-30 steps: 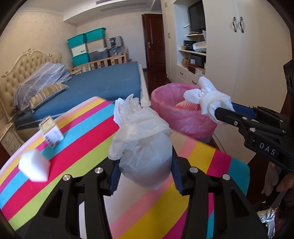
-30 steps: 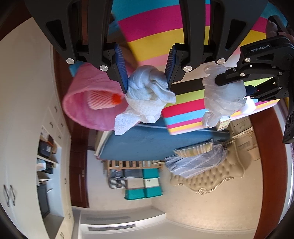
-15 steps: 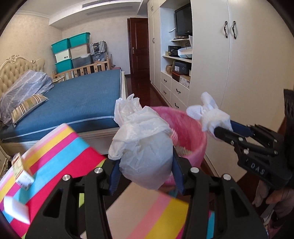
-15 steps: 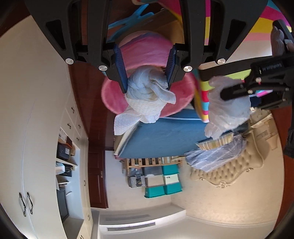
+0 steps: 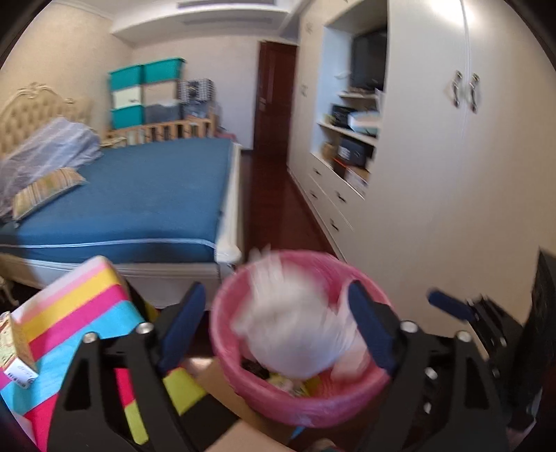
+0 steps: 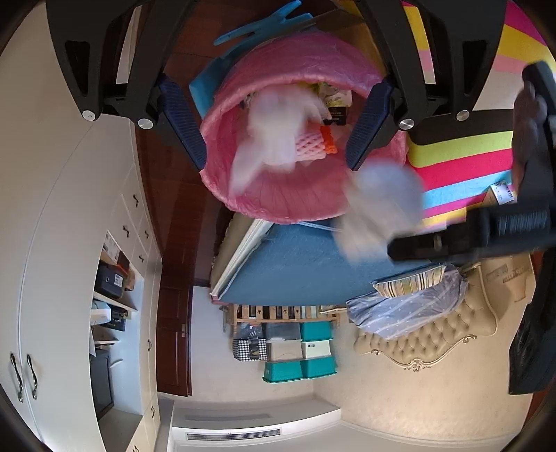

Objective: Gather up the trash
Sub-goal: 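Move both open tools back over the table items, then grasp the white foam cube with the left tool while the right tool grasps the medicine box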

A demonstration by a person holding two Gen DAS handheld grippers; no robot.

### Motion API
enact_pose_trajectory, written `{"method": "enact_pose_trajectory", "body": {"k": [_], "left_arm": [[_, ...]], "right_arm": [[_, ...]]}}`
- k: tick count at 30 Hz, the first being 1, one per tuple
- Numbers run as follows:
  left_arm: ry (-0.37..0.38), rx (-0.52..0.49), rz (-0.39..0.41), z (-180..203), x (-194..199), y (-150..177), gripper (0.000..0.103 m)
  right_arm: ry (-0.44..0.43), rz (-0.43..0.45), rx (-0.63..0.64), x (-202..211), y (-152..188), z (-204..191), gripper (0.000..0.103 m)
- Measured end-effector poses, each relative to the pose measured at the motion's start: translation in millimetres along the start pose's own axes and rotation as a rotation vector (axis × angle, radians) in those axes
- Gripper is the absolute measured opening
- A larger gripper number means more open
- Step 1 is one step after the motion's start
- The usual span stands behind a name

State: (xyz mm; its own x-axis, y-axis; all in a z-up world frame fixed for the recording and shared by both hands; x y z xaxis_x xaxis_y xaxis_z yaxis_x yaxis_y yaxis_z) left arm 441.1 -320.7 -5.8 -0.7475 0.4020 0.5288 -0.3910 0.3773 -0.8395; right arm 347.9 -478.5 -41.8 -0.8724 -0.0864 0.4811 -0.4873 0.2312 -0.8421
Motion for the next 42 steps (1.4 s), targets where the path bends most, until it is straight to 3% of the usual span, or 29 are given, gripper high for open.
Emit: {"method": "enact_pose_trajectory", "body": {"k": [6, 11, 22, 30, 37, 42], "left_arm": [[-0.070, 0.002, 0.019, -35, 30, 17, 0.097], [-0.164, -0.008, -0.015, -70, 69, 62, 0.098], [-0.306, 0.105, -0.130, -128, 152, 176, 0.098], [-0.492, 0.141, -0.150, -173, 234, 236, 0.098], [-0.523, 0.201, -0.279, -238, 229, 272, 0.098], [-0.475, 0.181, -0.320, -258, 203, 276, 0.098]], "right_arm": [[-0.016, 0.026, -0.018, 21, 5, 6, 0.078], [-0.023, 0.026, 0.021, 30, 9, -11, 0.078], [-0.118, -0.028, 0.073, 21, 35, -107, 0.082], [-0.209, -0.111, 0.139, 15, 78, -186, 0.082], [-0.286, -0.160, 0.229, 10, 106, -259, 0.083], [-0.306, -0.182, 0.259, 1, 115, -292, 0.084]]}}
Point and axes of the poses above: each gripper's, at about its wrist camera, not at the fingertips, and x roughly against the way its jaws point, z to its right, y to its underside, the point moved 8 cm from there along -x, roughly the way its jaws point, and after that the axes turned 14 degrees about -x, right-handed, at the moved point
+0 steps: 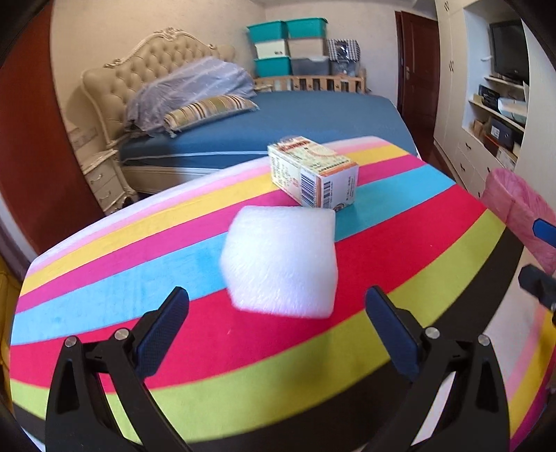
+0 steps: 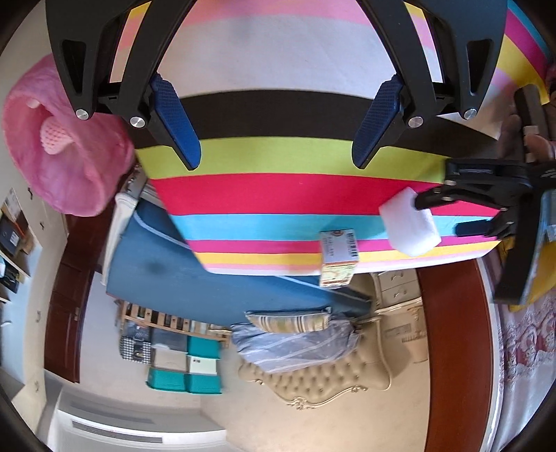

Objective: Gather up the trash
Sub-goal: 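Grasp the white foam cube with the left tool while the right tool grasps the medicine box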

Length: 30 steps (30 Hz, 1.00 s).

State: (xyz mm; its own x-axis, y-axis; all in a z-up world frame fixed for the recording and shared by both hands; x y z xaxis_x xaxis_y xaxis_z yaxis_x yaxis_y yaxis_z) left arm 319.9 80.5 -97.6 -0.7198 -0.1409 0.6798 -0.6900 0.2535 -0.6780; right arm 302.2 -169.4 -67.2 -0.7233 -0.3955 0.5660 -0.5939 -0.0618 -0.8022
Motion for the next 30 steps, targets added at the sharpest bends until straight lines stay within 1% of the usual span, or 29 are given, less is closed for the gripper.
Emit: {"method": "enact_pose_trajectory", "body": {"k": [3, 4, 5, 6, 8, 11, 13, 15, 18, 20, 26, 30], "left_arm": [[-0.013, -0.014, 0.006, 5, -8, -7, 0.097], [0.004, -0.019, 0.009, 5, -9, -7, 0.093], [0.023, -0.020, 0.010, 6, -11, -8, 0.069], [0.041, -0.020, 0.010, 5, -10, -6, 0.064], [0.046, -0.023, 0.037, 2, -5, -6, 0.063], [-0.006, -0.040, 0.074, -7, 5, -5, 0.063], [-0.022, -0.014, 0.087, -17, 10, -3, 0.063], [-0.018, 0.030, 0.093, -28, 12, 1, 0.063], [-0.007, 0.098, 0.078, -43, 8, 8, 0.063], [0.005, 0.119, 0.076, -50, 7, 10, 0.063], [-0.020, 0.128, 0.044, -57, 1, 14, 0.064], [-0.013, 0.160, 0.010, -65, -5, 21, 0.064]], "right_arm": [[-0.004, -0.016, -0.006, -9, -3, -7, 0.084], [-0.008, -0.022, -0.010, -12, -4, -9, 0.084], [-0.012, -0.030, -0.018, -17, -6, -12, 0.084], [-0.014, -0.034, -0.023, -21, -6, -14, 0.084], [-0.017, -0.047, -0.038, -32, -10, -19, 0.085], [-0.033, -0.075, -0.072, -52, -16, -29, 0.085], [-0.045, -0.089, -0.080, -67, -20, -40, 0.085], [-0.054, -0.096, -0.082, -81, -25, -54, 0.085], [-0.053, -0.111, -0.094, -100, -32, -68, 0.085], [-0.039, -0.112, -0.088, -113, -40, -75, 0.085], [-0.010, -0.136, -0.045, -150, -58, -90, 0.085], [-0.002, -0.143, -0.028, -170, -68, -100, 0.085]]}}
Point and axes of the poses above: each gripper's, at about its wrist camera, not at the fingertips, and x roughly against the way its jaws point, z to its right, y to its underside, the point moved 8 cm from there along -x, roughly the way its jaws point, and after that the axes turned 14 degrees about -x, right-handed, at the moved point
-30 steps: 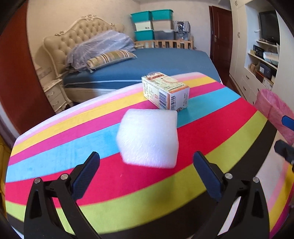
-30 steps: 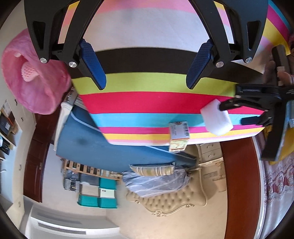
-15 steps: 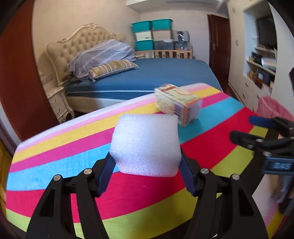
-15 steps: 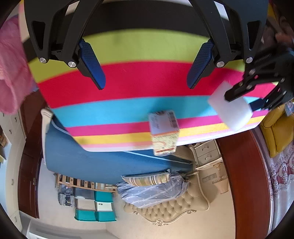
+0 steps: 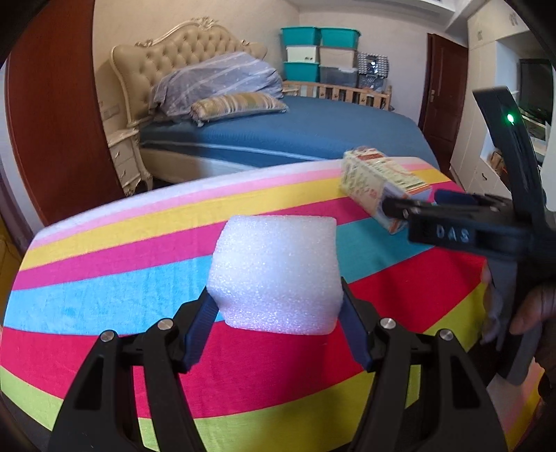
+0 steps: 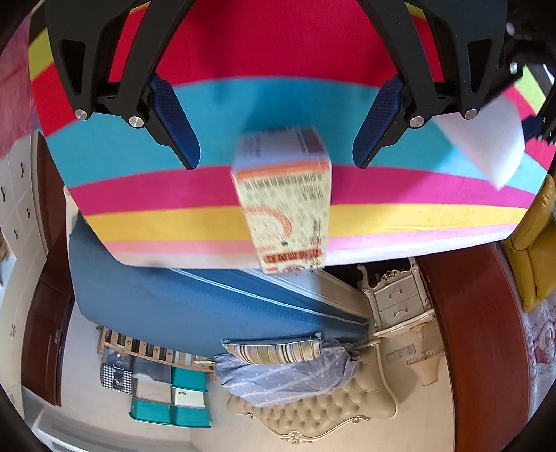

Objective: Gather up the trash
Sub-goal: 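Grasp the white foam cube with the left tool while the right tool grasps the medicine box, then carry the foam cube and medicine box over the pink bin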

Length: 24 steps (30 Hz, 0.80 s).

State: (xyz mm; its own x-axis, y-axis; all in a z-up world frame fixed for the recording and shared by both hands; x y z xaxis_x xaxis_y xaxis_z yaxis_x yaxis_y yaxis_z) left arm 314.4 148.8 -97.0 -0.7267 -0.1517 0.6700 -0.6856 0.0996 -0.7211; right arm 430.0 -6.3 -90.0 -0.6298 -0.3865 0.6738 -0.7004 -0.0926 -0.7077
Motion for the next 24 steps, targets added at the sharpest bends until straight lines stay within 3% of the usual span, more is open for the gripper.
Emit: {"method": "enact_pose_trajectory", "body": {"k": [10, 12, 13, 14, 24], "left_arm": [[0.000, -0.010, -0.007, 3, -3, 2, 0.065], [0.002, -0.011, -0.011, 3, -4, 3, 0.065], [0.001, -0.011, -0.011, 3, -4, 3, 0.065], [0.001, -0.011, -0.011, 3, -4, 3, 0.065], [0.001, -0.012, -0.011, 3, -4, 4, 0.065]], "right_arm": [[0.007, -0.034, 0.002, -28, -12, -10, 0.084], [-0.005, -0.039, 0.006, -28, -12, -11, 0.073], [-0.005, -0.038, 0.010, -27, -11, -11, 0.052], [0.007, -0.037, 0.021, -26, -9, -11, 0.049], [0.000, -0.008, 0.013, 28, 20, 1, 0.049]]}}
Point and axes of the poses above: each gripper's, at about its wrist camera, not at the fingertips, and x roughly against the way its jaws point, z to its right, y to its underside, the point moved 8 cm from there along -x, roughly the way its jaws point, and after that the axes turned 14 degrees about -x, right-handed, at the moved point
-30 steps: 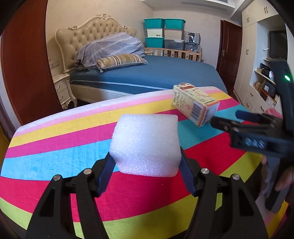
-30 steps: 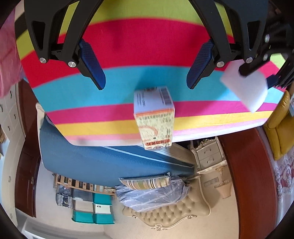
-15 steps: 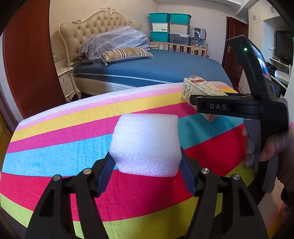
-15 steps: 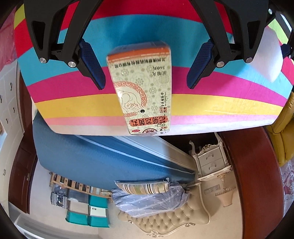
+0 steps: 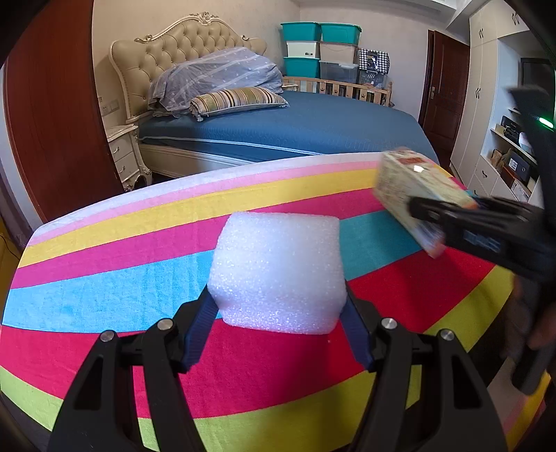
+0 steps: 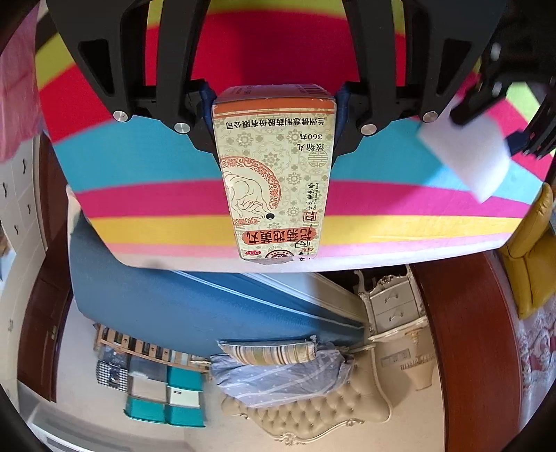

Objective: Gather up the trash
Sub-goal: 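Carry the foam cube and medicine box over the pink bin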

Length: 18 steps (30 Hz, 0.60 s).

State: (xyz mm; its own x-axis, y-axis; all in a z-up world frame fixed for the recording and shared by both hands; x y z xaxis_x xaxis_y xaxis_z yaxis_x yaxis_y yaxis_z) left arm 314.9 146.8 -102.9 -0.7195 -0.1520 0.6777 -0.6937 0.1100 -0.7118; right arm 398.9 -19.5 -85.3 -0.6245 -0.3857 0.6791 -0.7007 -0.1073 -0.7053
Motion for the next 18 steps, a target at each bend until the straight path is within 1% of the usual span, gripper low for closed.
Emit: {"method": "enact_pose_trajectory", "body": {"k": [6, 12, 14, 16, 18], "left_arm": [[-0.006, -0.002, 0.001, -1, 2, 0, 0.064], [-0.007, 0.001, 0.004, -2, 4, -1, 0.064], [-0.004, 0.002, 0.004, -1, 3, -3, 0.064], [0.017, 0.026, 0.010, -1, 3, -4, 0.064], [-0.005, 0.022, 0.020, 0, 8, -6, 0.064]], "right_arm": [[0.016, 0.011, -0.033, 40, 35, 14, 0.049], [0.018, 0.029, -0.042, 71, 68, 15, 0.049], [0.009, 0.035, -0.054, 80, 78, 19, 0.049], [0.009, 0.047, -0.064, 90, 84, 23, 0.049], [0.006, 0.055, -0.070, 100, 92, 27, 0.049]]}}
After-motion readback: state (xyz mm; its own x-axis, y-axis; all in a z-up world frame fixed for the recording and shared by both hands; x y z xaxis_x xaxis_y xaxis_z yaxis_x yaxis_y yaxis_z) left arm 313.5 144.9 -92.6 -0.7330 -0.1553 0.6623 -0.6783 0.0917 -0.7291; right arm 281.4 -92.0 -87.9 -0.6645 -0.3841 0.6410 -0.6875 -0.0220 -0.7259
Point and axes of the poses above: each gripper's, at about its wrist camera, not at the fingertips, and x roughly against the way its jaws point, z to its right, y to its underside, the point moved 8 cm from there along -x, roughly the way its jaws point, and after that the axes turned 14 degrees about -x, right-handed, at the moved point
